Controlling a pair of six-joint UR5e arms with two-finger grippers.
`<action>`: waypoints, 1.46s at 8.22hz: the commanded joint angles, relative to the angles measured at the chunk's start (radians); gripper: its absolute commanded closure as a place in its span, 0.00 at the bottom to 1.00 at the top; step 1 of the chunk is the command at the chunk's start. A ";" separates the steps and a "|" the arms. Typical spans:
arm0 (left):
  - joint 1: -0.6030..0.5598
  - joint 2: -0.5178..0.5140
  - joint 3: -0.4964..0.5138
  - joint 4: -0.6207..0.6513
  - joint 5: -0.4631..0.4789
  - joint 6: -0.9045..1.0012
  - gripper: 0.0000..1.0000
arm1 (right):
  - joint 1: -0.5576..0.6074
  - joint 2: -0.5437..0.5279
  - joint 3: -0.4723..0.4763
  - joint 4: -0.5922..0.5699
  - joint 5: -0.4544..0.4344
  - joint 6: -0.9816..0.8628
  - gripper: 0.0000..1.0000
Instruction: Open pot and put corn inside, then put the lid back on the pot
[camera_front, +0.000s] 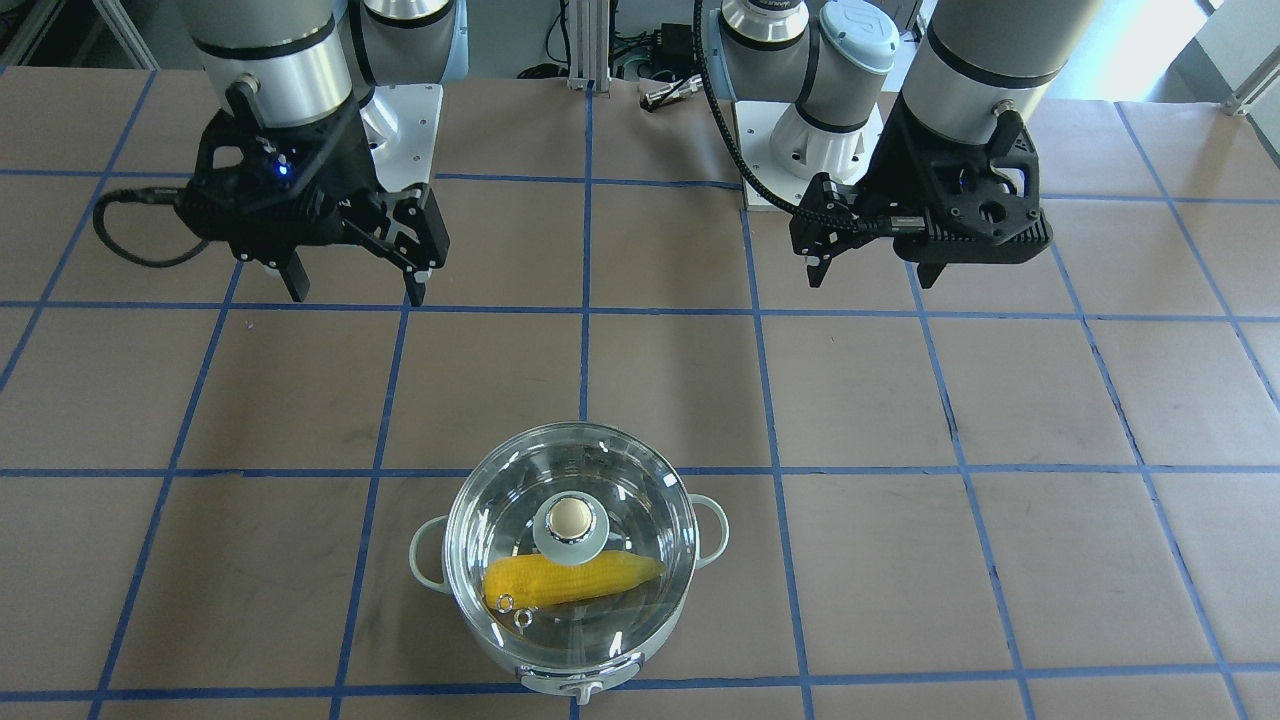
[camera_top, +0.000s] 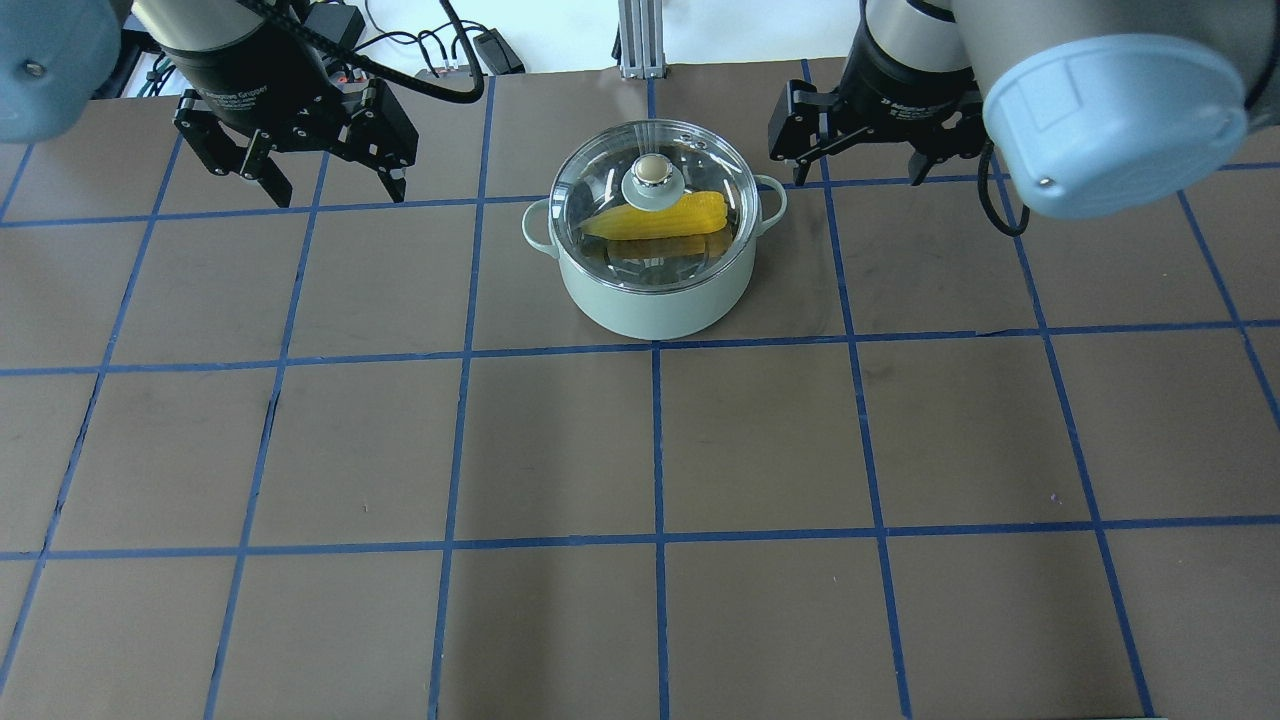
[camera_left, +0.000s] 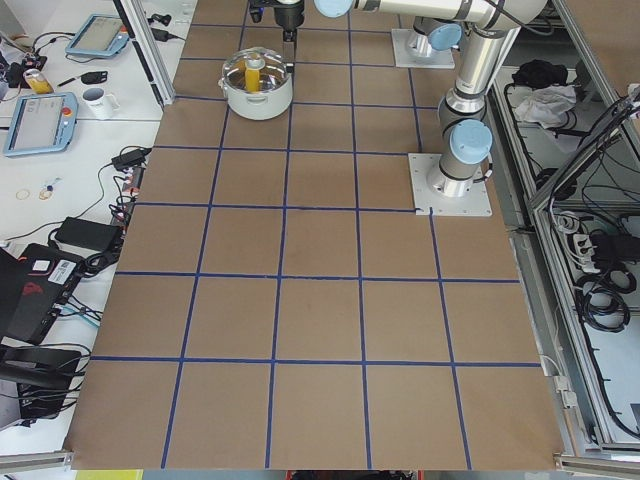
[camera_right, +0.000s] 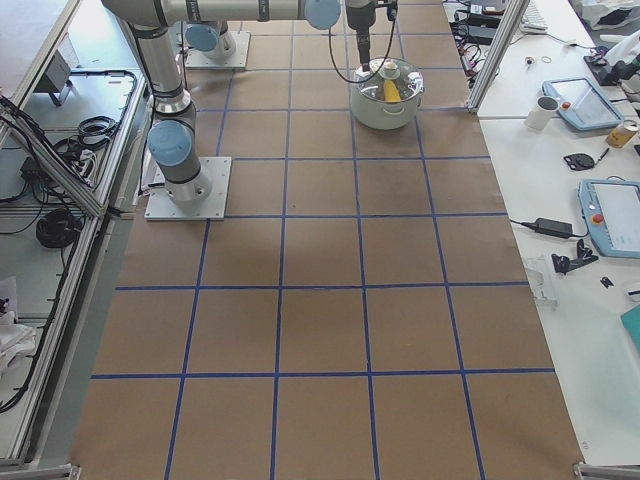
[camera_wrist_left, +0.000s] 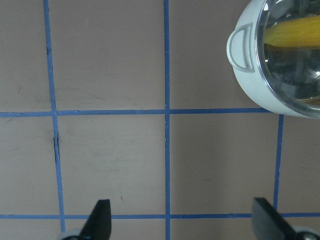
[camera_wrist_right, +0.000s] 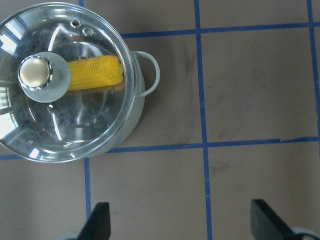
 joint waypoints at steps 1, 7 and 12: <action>0.000 0.001 -0.002 -0.001 0.000 0.000 0.00 | -0.004 -0.068 0.007 0.117 -0.011 0.007 0.00; 0.002 0.001 -0.002 -0.001 0.000 0.000 0.00 | -0.001 -0.062 0.007 0.102 0.005 -0.005 0.00; 0.003 -0.001 -0.002 -0.001 0.000 0.000 0.00 | -0.001 -0.062 0.006 0.100 0.005 -0.004 0.00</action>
